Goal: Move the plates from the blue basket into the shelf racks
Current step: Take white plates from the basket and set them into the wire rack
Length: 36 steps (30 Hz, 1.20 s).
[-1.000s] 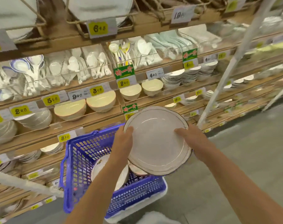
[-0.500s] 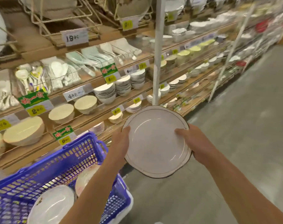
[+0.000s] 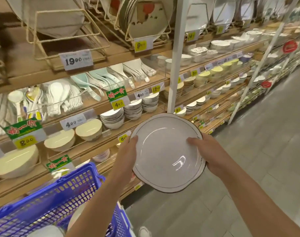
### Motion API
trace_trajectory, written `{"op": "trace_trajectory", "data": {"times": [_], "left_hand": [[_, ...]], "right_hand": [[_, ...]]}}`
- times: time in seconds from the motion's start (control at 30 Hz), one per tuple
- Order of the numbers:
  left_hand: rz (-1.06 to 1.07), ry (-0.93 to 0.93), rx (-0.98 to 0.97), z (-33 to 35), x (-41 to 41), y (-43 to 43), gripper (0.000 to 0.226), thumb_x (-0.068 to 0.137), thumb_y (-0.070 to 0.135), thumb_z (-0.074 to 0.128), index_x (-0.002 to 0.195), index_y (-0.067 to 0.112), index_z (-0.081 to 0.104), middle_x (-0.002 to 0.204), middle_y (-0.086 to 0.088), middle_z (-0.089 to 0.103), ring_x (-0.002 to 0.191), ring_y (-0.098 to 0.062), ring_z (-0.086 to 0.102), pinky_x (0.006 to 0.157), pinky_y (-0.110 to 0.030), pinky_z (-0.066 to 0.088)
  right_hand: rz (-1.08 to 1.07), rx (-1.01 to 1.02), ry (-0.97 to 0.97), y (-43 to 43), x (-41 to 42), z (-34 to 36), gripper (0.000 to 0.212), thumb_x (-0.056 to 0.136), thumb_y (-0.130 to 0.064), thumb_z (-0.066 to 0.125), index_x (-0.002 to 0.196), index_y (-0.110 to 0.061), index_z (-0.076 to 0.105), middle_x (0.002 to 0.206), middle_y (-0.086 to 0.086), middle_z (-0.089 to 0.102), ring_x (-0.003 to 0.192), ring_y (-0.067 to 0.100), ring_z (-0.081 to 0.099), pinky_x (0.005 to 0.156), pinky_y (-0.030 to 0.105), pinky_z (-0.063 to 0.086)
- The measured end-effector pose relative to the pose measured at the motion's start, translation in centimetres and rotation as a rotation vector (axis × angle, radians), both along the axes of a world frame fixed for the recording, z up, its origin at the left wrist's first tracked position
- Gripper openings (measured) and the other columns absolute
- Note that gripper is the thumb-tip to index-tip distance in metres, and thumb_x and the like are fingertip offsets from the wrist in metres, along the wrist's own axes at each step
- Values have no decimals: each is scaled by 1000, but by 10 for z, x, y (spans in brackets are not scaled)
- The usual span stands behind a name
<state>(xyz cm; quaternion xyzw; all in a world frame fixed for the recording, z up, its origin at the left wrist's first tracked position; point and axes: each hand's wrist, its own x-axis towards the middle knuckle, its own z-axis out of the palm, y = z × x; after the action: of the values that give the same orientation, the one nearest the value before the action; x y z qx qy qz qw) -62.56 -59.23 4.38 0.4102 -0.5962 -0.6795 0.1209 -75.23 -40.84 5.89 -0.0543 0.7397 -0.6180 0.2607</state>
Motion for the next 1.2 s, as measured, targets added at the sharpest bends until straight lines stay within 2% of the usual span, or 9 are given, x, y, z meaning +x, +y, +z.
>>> {"op": "trace_trajectory", "data": {"times": [0.1, 0.2, 0.27, 0.47, 0.67, 0.77, 0.93, 1.1, 1.2], "left_hand": [[83, 73, -81, 12, -11, -29, 30, 95, 47, 43, 113, 29, 59, 104, -4, 67, 95, -26, 65, 71, -38, 52], [137, 165, -215, 30, -16, -58, 23, 97, 40, 44, 102, 30, 64, 92, 0, 70, 84, -21, 68, 71, -38, 53], [178, 186, -314, 45, -18, -85, 22, 96, 43, 44, 96, 33, 63, 96, -1, 68, 86, -20, 67, 74, -39, 54], [309, 240, -496, 85, -11, -140, 29, 97, 47, 47, 117, 33, 63, 114, 10, 65, 107, -14, 61, 98, -46, 47], [309, 242, -824, 147, 5, -165, 20, 98, 41, 48, 100, 31, 65, 89, 8, 70, 86, -10, 66, 79, -35, 51], [134, 154, -1062, 187, 6, -169, 26, 95, 46, 47, 98, 25, 63, 88, 6, 66, 88, -10, 62, 81, -36, 49], [-10, -117, -1446, 235, -7, -155, 18, 95, 46, 47, 88, 30, 54, 61, 17, 52, 63, 5, 49, 56, -15, 32], [147, 161, -1392, 255, -7, -142, 20, 89, 44, 56, 95, 27, 63, 82, 7, 67, 75, -2, 60, 68, -20, 45], [292, 449, -1222, 234, 2, -136, 24, 86, 36, 60, 109, 39, 63, 104, 13, 70, 99, -5, 65, 82, -18, 52]], "right_hand": [[64, -2, 16, -36, -20, 10, 22, 91, -18, 60, 112, -15, 65, 103, 7, 72, 95, 27, 69, 85, 44, 57], [176, -42, 56, -70, -36, 26, 19, 91, -16, 59, 108, -19, 68, 95, 2, 75, 84, 20, 72, 60, 26, 56], [254, -82, 83, -98, -50, 41, 16, 92, -17, 60, 104, -24, 68, 91, -2, 76, 80, 16, 73, 58, 23, 56], [511, -145, 134, -172, -80, 76, 21, 90, -28, 64, 111, -30, 63, 96, -6, 76, 85, 15, 73, 70, 32, 56], [826, -175, 368, -230, -95, 136, 21, 95, -21, 54, 98, -31, 72, 92, -4, 76, 81, 13, 73, 56, 17, 53], [965, -204, 520, -252, -93, 169, 23, 96, -23, 54, 99, -38, 71, 94, -8, 76, 83, 9, 72, 63, 19, 54], [1250, -304, 752, -260, -90, 207, 26, 97, -16, 51, 105, -30, 71, 99, -9, 74, 90, 6, 70, 74, 18, 53], [978, -599, 1150, -252, -99, 218, 37, 95, -13, 55, 82, -46, 67, 74, -28, 66, 71, -12, 60, 60, 0, 40], [830, -881, 951, -249, -109, 224, 23, 88, -28, 57, 87, -47, 70, 80, -22, 72, 72, -5, 67, 59, 6, 48]]}}
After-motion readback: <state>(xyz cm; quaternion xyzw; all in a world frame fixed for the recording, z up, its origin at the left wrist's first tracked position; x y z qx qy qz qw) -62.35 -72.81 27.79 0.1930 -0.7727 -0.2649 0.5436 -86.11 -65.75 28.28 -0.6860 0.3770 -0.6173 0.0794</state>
